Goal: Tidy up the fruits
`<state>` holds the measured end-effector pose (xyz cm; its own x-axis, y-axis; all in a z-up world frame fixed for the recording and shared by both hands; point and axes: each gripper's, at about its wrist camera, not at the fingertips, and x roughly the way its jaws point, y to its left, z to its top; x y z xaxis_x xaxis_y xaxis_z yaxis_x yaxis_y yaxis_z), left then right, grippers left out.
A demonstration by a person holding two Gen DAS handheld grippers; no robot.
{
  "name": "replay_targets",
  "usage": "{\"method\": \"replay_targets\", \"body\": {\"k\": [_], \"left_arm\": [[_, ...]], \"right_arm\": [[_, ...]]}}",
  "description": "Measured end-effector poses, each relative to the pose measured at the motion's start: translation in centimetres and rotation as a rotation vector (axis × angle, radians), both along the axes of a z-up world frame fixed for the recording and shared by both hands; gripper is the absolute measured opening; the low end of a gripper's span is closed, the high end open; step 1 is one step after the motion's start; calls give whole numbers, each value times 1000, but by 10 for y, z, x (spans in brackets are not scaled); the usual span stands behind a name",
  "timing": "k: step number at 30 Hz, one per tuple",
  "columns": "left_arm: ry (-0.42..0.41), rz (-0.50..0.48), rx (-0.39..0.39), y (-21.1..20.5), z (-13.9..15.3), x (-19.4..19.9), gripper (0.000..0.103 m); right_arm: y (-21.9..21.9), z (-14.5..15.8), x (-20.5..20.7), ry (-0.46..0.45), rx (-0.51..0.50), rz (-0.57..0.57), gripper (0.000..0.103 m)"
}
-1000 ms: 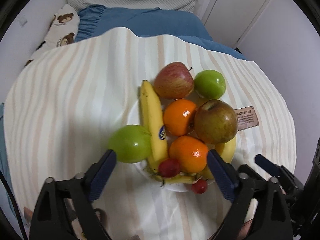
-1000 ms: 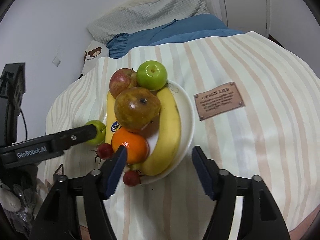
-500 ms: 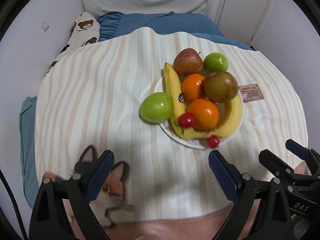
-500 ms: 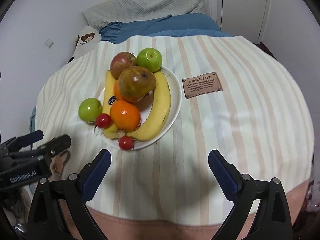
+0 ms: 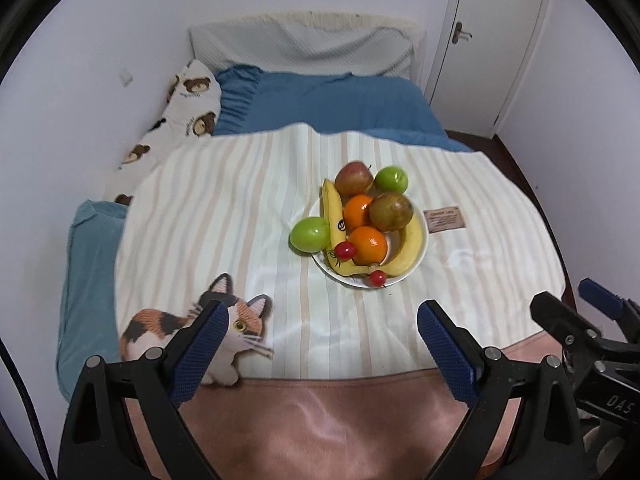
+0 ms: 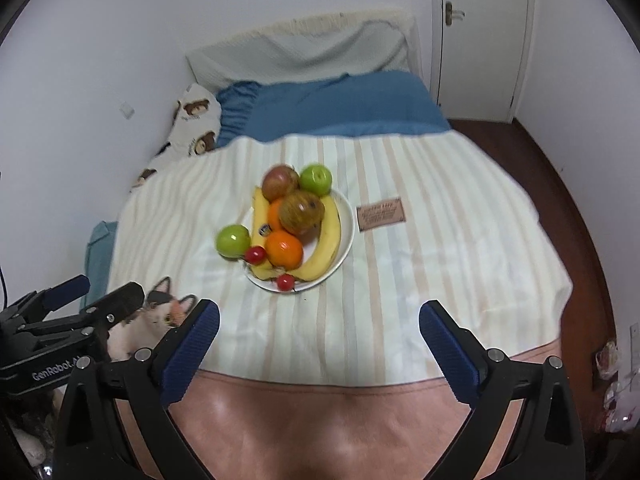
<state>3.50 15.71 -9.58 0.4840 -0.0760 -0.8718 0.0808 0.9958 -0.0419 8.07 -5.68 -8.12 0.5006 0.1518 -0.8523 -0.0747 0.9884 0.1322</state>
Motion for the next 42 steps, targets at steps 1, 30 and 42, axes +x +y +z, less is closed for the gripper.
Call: {"method": "replay_targets", "body": {"k": [1, 30, 42], "left_arm": [[-14, 0, 2, 0, 11, -8, 97], [-131, 62, 31, -2, 97, -94, 97], [-120, 92, 58, -2, 57, -49, 102]], "right_arm": [[0, 12, -7, -15, -4, 7, 102], [-12, 120, -91, -104, -4, 25, 103], [-4, 63, -44, -93, -23, 28, 103]]}}
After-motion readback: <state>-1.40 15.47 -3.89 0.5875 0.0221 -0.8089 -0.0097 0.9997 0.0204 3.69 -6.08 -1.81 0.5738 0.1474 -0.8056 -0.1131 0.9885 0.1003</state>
